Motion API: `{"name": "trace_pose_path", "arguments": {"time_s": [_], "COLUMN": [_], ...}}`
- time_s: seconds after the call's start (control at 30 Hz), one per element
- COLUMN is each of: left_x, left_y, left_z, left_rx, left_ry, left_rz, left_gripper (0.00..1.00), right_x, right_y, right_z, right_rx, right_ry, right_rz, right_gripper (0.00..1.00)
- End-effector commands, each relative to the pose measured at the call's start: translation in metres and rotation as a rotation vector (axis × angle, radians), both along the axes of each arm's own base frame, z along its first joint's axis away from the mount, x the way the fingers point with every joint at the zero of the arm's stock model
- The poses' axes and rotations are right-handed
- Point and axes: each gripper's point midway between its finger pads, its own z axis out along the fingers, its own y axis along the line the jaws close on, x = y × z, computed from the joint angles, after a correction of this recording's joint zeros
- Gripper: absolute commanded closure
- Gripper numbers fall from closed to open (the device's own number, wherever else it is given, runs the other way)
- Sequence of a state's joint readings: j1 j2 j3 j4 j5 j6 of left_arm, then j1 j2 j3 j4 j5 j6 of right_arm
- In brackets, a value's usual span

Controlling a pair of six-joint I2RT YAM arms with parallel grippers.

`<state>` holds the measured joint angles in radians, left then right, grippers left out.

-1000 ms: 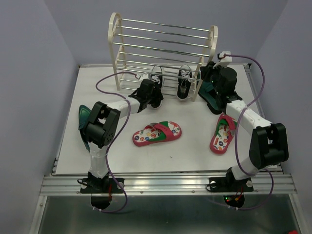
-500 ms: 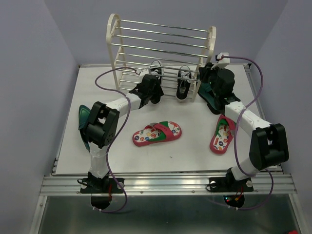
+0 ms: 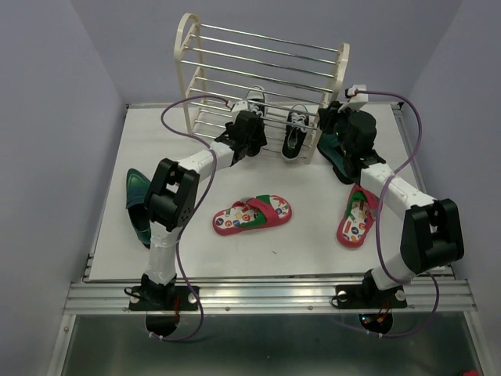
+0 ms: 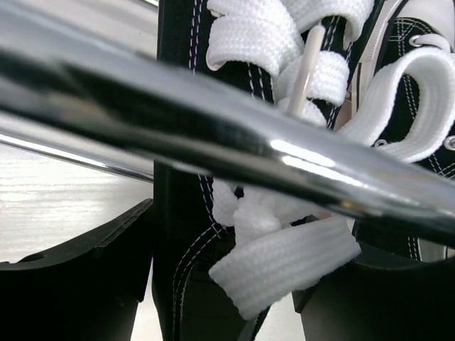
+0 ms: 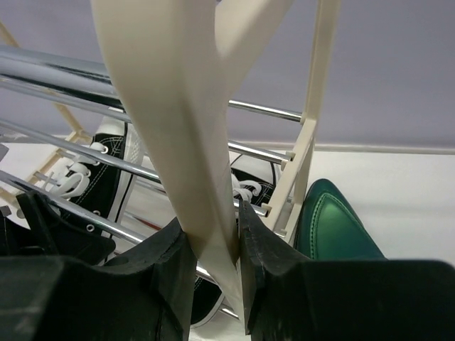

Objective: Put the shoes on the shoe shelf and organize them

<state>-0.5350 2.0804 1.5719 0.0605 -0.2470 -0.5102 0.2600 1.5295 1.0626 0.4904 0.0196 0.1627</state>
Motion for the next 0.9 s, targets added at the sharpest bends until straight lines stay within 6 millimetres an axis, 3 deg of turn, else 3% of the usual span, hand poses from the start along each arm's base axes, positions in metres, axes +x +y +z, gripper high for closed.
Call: {"name": "trace_pose_path", "arguments": {"time_s": [0.0,0.07,0.1,0.37,0.43,0.5,0.53,0.63,0.67,0.73,0.87], "left_x": [0.035,0.037,0.039,0.050,0.052,0.053,0.053,0.053,0.053,0.053,0.052], "left_y": [-0.004,-0.007,-0.007,-0.013,-0.014,-0.015,-0.015,-0.014,-0.014,-0.014,-0.015], "left_z": [0.067,0.064,0.064,0.061,0.064,0.065,0.067,0.068,0.067,0.067,0.064], "left_rx": [-0.053,-0.054,-0.055,-0.060,-0.067,-0.068,-0.075,-0.075,-0.072,-0.065,-0.056], "left_ry": [-0.196,-0.193,-0.194,-0.205,-0.211,-0.214,-0.216,-0.219,-0.220,-0.221,-0.215], "left_rz": [0.051,0.044,0.044,0.048,0.048,0.048,0.054,0.055,0.053,0.050,0.037], "left_gripper": [0.67,0.66,0.60,0.59,0.48,0.46,0.30,0.22,0.12,0.01,0.01], "right_x": [-0.015,-0.015,-0.015,-0.015,-0.015,-0.015,-0.015,-0.017,-0.017,-0.017,-0.018], "right_y": [0.027,0.030,0.030,0.034,0.035,0.035,0.035,0.039,0.039,0.040,0.039], "right_z": [-0.014,-0.016,-0.017,-0.021,-0.022,-0.022,-0.022,-0.022,-0.022,-0.022,-0.021], "right_rx": [0.114,0.111,0.112,0.106,0.104,0.104,0.105,0.103,0.103,0.104,0.106], "right_ry": [0.075,0.080,0.082,0.089,0.092,0.093,0.094,0.096,0.097,0.098,0.095], "right_rz": [0.105,0.119,0.119,0.143,0.145,0.145,0.147,0.158,0.157,0.159,0.158], "right_gripper": [0.96,0.96,0.97,0.97,0.97,0.97,0.97,0.97,0.97,0.97,0.97]}}
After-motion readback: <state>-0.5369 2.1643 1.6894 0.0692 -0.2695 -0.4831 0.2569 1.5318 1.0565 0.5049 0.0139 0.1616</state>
